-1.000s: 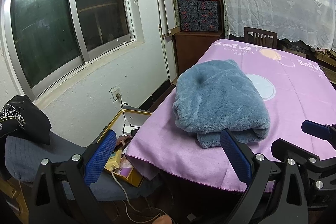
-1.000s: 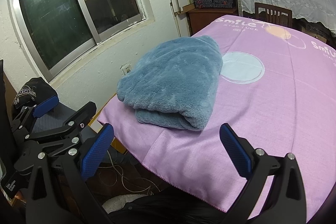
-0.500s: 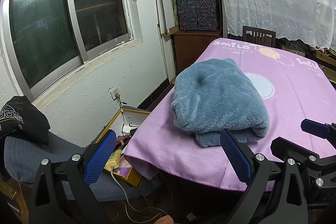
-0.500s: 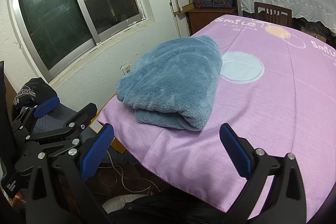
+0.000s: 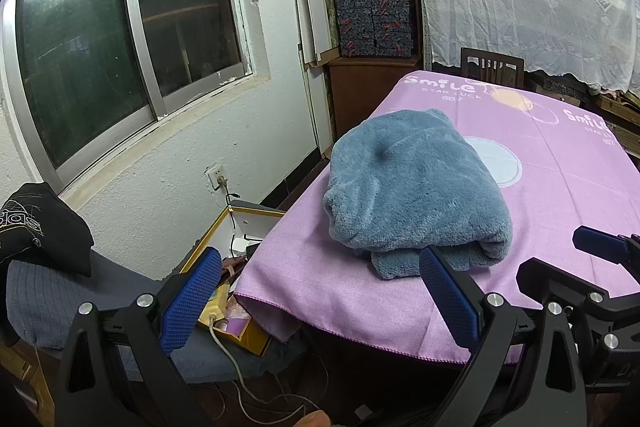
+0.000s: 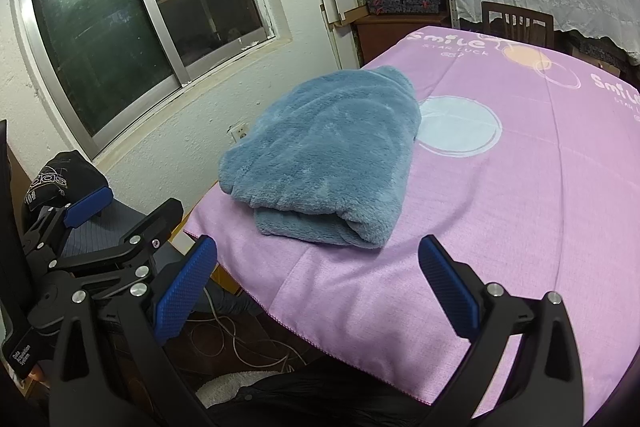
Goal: Fold large clothes
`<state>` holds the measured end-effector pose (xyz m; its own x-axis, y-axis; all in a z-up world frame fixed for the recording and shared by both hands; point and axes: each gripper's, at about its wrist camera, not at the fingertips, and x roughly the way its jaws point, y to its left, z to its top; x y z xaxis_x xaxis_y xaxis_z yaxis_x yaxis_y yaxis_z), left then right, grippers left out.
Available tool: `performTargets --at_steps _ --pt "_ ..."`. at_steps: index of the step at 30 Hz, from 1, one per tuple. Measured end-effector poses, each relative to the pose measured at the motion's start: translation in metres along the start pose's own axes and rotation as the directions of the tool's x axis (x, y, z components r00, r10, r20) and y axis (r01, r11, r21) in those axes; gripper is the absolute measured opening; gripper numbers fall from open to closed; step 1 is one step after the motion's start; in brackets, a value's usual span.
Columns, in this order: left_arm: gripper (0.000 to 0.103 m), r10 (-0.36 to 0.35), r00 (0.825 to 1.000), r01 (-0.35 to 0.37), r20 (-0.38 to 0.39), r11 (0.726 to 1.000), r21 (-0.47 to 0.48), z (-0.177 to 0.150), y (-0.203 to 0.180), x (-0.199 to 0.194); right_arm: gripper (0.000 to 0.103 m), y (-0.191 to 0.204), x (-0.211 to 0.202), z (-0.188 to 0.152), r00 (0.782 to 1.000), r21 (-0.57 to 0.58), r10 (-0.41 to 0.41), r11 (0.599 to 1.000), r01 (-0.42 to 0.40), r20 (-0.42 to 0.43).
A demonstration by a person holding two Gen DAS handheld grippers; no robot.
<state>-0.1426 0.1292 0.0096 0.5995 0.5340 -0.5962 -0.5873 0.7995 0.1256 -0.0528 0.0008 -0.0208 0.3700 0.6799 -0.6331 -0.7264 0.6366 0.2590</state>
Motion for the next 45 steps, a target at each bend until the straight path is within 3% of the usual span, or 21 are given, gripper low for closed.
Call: performTargets --at_steps 34,38,45 --pt "0.099 -0.012 1.0 0.012 -0.011 1.0 0.008 -0.001 -0.001 0.008 0.098 0.0 0.003 0.0 1.0 0.019 -0.004 1.0 0.004 0.001" --pt "0.099 0.034 0.999 -0.034 0.007 0.999 -0.016 -0.002 0.0 0.009 0.098 0.0 0.003 0.0 1.0 0.02 -0.004 1.0 0.004 0.001" --pt "0.099 -0.003 1.0 0.003 -0.026 1.0 0.001 0.0 0.0 0.016 0.098 0.001 0.004 0.0 1.0 0.023 -0.005 1.0 0.005 0.003"
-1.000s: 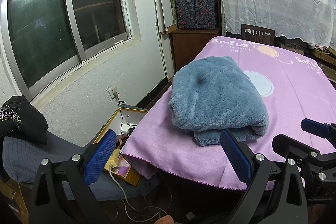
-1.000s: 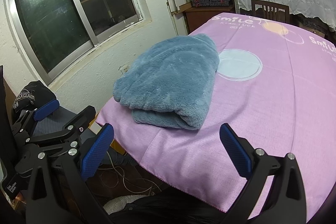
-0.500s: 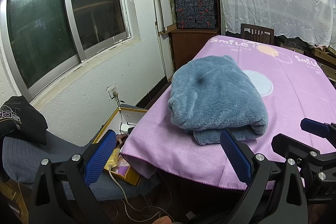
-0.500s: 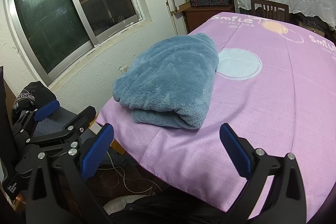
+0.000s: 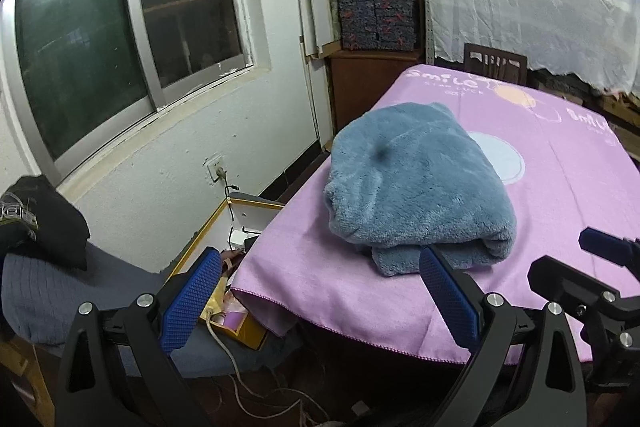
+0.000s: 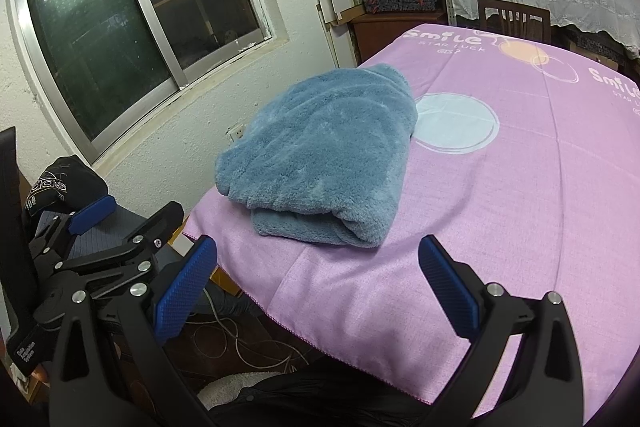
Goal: Fold large clothes
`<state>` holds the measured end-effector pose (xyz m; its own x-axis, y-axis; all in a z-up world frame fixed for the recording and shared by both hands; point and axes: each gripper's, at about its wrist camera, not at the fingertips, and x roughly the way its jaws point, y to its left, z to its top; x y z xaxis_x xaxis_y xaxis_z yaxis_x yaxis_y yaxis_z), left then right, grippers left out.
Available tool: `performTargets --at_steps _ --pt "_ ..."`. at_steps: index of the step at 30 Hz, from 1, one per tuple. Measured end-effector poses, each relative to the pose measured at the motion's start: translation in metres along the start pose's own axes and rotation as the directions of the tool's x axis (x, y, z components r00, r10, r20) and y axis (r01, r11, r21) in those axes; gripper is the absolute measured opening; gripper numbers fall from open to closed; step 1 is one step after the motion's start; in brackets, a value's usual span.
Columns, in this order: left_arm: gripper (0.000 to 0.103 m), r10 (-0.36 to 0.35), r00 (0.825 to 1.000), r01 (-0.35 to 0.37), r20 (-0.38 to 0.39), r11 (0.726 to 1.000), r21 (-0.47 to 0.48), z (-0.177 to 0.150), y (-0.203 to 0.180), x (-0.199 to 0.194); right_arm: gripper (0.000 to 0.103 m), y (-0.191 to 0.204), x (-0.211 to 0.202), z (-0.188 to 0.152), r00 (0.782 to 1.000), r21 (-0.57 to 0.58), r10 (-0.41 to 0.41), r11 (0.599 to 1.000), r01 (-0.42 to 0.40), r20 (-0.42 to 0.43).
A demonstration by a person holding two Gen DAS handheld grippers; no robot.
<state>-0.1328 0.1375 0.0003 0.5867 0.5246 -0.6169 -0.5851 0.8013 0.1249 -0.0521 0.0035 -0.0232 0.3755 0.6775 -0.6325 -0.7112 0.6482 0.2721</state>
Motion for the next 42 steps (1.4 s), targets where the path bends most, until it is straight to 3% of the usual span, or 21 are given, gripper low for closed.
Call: performTargets --at_steps 42 --pt "0.099 -0.01 1.0 0.01 0.008 1.0 0.028 0.0036 0.0022 -0.0013 0.098 -0.0017 -0.0006 0.0008 1.0 0.004 0.001 1.0 -0.001 0.001"
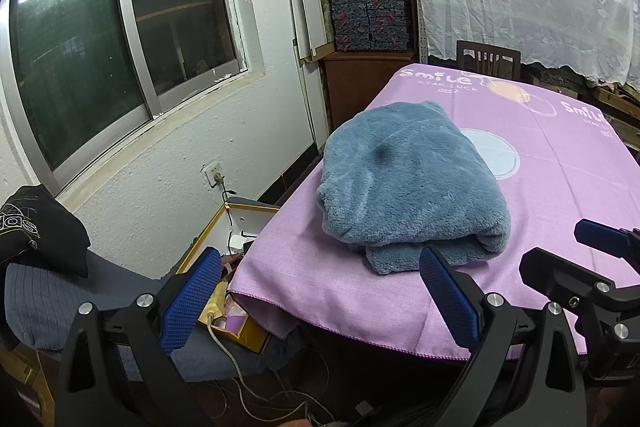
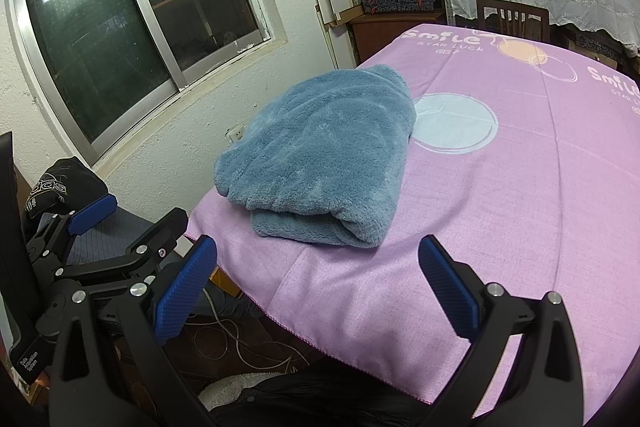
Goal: Fold large clothes
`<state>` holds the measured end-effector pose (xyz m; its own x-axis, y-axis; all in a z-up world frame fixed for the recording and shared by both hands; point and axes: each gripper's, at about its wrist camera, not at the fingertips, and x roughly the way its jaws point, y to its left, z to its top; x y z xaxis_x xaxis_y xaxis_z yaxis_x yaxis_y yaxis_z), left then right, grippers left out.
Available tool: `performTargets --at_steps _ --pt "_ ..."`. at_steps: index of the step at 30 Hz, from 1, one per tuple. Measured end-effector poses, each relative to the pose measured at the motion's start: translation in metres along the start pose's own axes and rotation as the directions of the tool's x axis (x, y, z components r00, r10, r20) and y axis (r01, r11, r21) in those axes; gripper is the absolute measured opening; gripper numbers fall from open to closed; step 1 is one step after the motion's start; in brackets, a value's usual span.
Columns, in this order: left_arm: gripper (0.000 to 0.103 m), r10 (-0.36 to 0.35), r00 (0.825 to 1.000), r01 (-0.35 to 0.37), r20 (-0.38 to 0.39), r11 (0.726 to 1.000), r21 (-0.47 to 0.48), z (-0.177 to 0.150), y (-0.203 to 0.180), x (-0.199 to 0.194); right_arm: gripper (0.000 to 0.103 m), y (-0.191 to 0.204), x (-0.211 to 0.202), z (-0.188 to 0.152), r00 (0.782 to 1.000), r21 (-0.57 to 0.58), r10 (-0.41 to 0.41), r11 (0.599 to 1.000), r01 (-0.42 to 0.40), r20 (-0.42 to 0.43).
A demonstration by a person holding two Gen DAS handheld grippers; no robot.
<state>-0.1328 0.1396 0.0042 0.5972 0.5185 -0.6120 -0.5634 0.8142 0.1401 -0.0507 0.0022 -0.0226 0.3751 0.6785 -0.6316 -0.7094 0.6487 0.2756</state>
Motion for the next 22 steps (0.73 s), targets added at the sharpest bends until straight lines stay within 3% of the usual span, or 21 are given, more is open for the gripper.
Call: performTargets --at_steps 4,7,22 --pt "0.099 0.002 1.0 -0.002 0.002 1.0 -0.005 0.0001 0.001 0.0003 0.098 -0.0002 -0.0001 0.0 1.0 0.001 0.0 1.0 0.0 0.001" --pt "0.099 0.047 0.999 -0.046 0.023 0.999 -0.029 0.0005 0.0024 0.0003 0.098 -0.0002 -0.0001 0.0 1.0 0.001 0.0 1.0 0.0 0.0" --pt "0.099 -0.003 1.0 0.003 -0.009 1.0 -0.004 0.0024 0.001 0.0056 0.098 -0.0004 -0.0005 -0.0003 1.0 0.006 -0.001 1.0 0.001 0.002"
